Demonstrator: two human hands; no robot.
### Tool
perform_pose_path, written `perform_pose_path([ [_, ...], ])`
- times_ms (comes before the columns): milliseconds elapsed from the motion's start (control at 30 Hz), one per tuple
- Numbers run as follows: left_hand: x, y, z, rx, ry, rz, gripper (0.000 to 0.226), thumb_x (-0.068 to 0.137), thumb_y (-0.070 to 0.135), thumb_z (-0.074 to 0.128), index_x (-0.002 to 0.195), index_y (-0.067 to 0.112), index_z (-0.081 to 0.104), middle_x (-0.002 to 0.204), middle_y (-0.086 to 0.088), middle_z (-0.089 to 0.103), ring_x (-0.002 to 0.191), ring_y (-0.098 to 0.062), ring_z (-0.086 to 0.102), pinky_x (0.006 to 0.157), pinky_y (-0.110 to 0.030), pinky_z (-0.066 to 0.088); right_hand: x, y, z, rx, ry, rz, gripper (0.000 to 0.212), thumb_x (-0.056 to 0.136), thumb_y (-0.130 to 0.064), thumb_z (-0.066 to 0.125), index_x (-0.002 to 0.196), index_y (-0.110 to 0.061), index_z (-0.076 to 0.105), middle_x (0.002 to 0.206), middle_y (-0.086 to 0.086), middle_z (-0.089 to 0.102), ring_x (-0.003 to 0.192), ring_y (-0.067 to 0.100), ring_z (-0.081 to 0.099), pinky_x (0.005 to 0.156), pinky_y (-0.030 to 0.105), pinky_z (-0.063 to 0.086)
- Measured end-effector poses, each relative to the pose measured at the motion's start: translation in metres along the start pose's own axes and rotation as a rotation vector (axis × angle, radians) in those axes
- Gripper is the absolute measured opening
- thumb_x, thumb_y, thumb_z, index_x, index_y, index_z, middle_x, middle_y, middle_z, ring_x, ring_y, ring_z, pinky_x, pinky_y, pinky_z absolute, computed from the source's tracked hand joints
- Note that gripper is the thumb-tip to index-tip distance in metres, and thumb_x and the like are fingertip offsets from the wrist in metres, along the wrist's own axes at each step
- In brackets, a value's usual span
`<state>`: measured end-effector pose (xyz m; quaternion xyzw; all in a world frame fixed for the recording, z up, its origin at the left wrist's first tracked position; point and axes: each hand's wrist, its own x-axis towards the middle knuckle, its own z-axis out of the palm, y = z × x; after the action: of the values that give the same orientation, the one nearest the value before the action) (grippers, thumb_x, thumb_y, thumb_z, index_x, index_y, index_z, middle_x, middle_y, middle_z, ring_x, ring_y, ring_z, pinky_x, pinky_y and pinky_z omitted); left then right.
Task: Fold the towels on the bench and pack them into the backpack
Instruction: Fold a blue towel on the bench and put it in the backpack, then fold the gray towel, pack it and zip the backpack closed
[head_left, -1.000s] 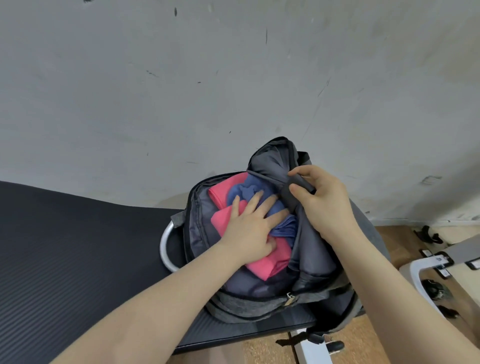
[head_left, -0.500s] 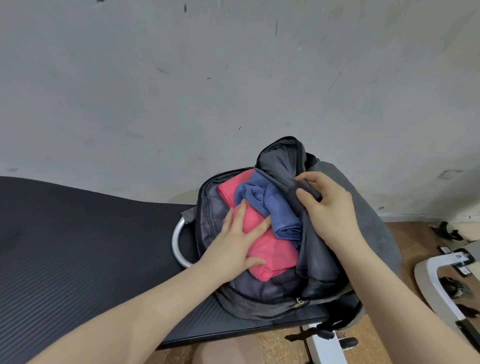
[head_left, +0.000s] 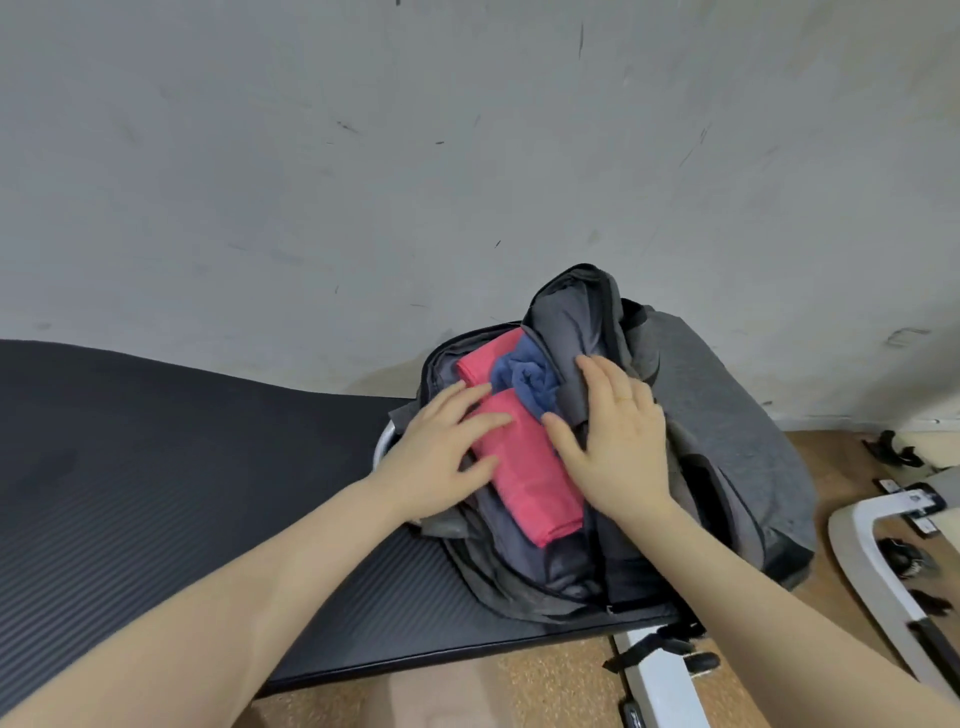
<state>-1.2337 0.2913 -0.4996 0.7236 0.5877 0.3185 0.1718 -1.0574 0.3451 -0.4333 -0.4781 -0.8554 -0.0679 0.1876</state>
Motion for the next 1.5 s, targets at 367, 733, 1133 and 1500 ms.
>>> perform_pose_path([
  [367, 0.016, 0.096, -0.141, 0.076, -0.320, -0.106, 0.038, 0.091, 0.024, 0.051, 0.128, 0.016, 0.051, 0.146, -0.006, 0.032, 0.133, -0.023, 0.031, 0.109, -0.029, 0.026, 0.042, -0.027, -0.129, -0.070, -0.738, 0.146, 0.063, 0.095, -0.043, 0.040, 0.149, -0.021, 0.014, 0.158, 0.006, 0.000, 0.134, 0.031, 0.033, 0.098, 0.042, 0.039],
  [733, 0.077, 0.339, -0.244, 0.083, -0.525, -0.081, 0.034, 0.090, 0.015, 0.052, 0.123, 0.009, 0.054, 0.122, -0.007, 0.051, 0.105, -0.022, 0.054, 0.094, -0.031, 0.041, -0.027, 0.053, -0.381, 0.152, -0.946, 0.299, 0.029, 0.094, -0.035, 0.044, 0.093, -0.009, 0.057, 0.097, 0.008, 0.064, 0.089, 0.028, 0.058, 0.070, 0.033, 0.042],
  [1133, 0.110, 0.566, -0.153, -0.052, -0.640, 0.301, 0.021, 0.092, 0.025, 0.049, 0.111, 0.020, 0.055, 0.112, 0.003, 0.058, 0.096, -0.012, 0.054, 0.088, -0.035, 0.048, -0.141, 0.138, -0.538, 0.312, -0.349, 0.834, 0.030, 0.094, -0.039, 0.046, 0.109, -0.017, 0.060, 0.110, 0.003, 0.064, 0.095, 0.016, 0.058, 0.079, 0.029, 0.047],
  [1500, 0.099, 0.725, -0.042, -0.090, -0.763, 0.458, 0.021, 0.092, 0.026, 0.048, 0.112, 0.023, 0.055, 0.108, 0.003, 0.061, 0.094, -0.011, 0.057, 0.078, -0.028, 0.050, -0.282, 0.236, -0.620, 0.324, -0.065, 1.128, 0.027, 0.094, -0.037, 0.048, 0.100, -0.017, 0.064, 0.090, -0.005, 0.061, 0.086, 0.013, 0.058, 0.073, 0.026, 0.044],
])
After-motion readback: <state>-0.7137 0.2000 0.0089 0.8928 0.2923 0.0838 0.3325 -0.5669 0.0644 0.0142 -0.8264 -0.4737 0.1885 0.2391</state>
